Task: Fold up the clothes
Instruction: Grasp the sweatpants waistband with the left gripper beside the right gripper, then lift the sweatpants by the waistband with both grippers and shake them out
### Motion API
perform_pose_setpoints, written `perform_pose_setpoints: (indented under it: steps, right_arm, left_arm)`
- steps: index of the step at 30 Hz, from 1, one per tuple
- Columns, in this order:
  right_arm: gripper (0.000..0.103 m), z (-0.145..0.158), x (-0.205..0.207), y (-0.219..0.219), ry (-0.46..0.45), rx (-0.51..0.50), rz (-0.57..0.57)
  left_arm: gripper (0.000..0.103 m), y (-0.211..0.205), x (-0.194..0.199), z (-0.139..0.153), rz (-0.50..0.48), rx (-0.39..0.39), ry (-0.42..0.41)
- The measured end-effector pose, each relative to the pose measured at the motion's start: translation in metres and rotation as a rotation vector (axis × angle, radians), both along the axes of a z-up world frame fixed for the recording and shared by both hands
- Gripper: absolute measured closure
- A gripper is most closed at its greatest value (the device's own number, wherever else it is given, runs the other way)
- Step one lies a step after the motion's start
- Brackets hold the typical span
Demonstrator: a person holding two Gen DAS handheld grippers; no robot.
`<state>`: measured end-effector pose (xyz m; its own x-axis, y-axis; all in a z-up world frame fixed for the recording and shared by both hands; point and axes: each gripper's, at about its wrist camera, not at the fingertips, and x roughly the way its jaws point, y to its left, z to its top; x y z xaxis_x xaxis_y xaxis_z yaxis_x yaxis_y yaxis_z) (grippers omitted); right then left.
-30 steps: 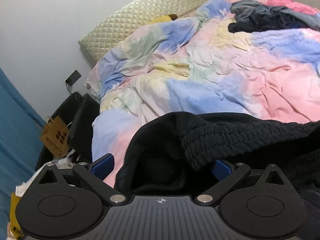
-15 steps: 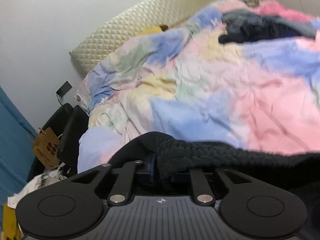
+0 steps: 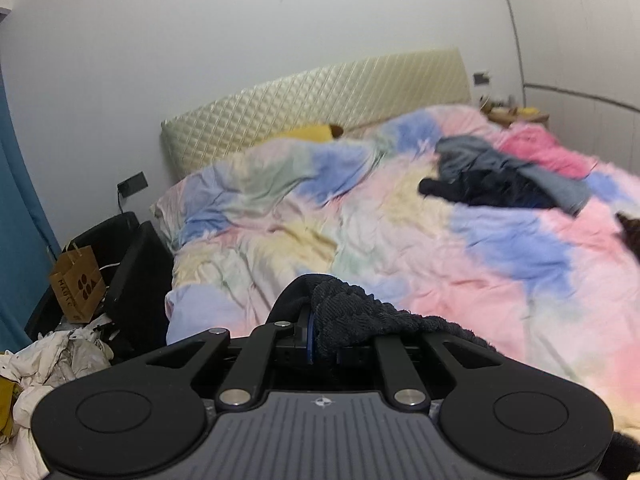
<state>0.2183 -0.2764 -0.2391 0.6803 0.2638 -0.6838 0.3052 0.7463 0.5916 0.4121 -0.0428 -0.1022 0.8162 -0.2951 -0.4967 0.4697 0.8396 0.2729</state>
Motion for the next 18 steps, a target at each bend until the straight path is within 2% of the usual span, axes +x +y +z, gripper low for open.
perform_pose_setpoints:
  steps: [5,9,14,18]
  right_arm:
    - [0.095,0.031,-0.057,0.003,-0.067,0.051,0.006]
    - [0.095,0.056,-0.095,-0.007,-0.137,0.093,0.033]
    - [0.095,0.072,-0.134,-0.041,-0.206,0.166,0.052]
    - [0.095,0.073,-0.160,-0.089,-0.246,0.210,0.058]
  left_arm:
    - [0.094,-0.013,-0.055,0.049,-0.042,-0.036,-0.060]
    - [0.094,-0.044,-0.090,0.081,-0.060,-0.052,-0.086]
    - [0.095,-0.108,-0.127,0.105,-0.090,-0.043,-0.097]
    - [0.095,-0.179,-0.151,0.113,-0.097,-0.023,-0.095]
